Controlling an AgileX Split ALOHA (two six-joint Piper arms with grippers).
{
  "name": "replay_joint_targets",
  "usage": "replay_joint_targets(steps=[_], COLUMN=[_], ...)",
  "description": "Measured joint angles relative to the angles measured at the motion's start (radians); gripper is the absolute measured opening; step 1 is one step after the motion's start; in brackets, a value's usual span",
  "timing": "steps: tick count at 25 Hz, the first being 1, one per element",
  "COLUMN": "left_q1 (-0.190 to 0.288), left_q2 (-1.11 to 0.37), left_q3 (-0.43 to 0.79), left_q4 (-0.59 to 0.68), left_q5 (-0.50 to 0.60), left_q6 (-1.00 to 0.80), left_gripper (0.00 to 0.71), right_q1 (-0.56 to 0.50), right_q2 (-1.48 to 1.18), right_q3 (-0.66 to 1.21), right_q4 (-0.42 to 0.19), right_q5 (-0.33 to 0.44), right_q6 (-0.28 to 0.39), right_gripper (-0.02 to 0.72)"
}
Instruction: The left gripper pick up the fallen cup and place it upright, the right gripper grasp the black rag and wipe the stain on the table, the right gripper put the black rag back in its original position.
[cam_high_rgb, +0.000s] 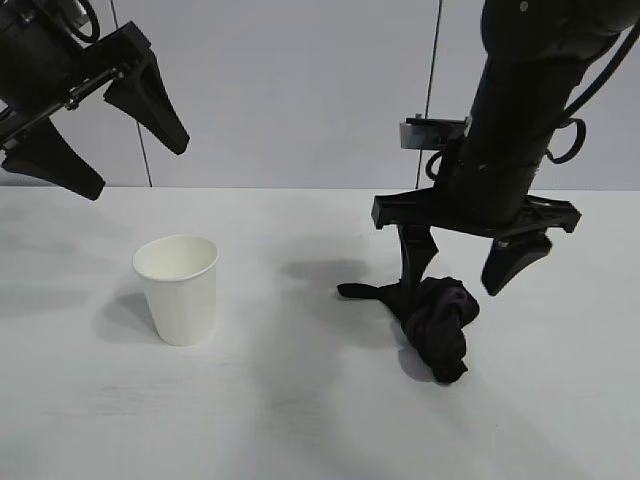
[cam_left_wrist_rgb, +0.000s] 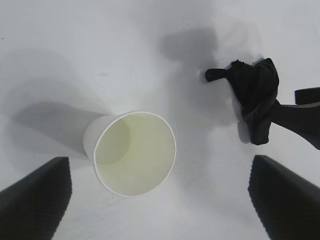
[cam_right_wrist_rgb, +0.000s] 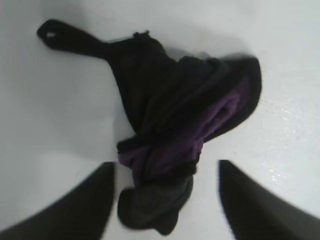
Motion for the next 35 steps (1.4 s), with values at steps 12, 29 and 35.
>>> replay_joint_targets(steps=[12, 29, 35], left_q1=[0.000, 0.000, 0.000], left_q2=[0.000, 0.000, 0.000], left_q3=[0.000, 0.000, 0.000], left_q4=[-0.001, -0.001, -0.001], left_q5=[0.008, 0.009, 0.009], left_q6=[0.000, 0.000, 0.000], left_gripper=[0.693, 0.693, 0.693], right_q1=[-0.169, -0.169, -0.169], right_q2=[-0.219, -0.220, -0.220], right_q3=[0.001, 0.006, 0.006], right_q4=[0.224, 0.238, 0.238], right_q5=[0.021, 0.023, 0.022], right_q6=[-0.090, -0.096, -0.096], right_gripper=[0.694, 0.694, 0.694])
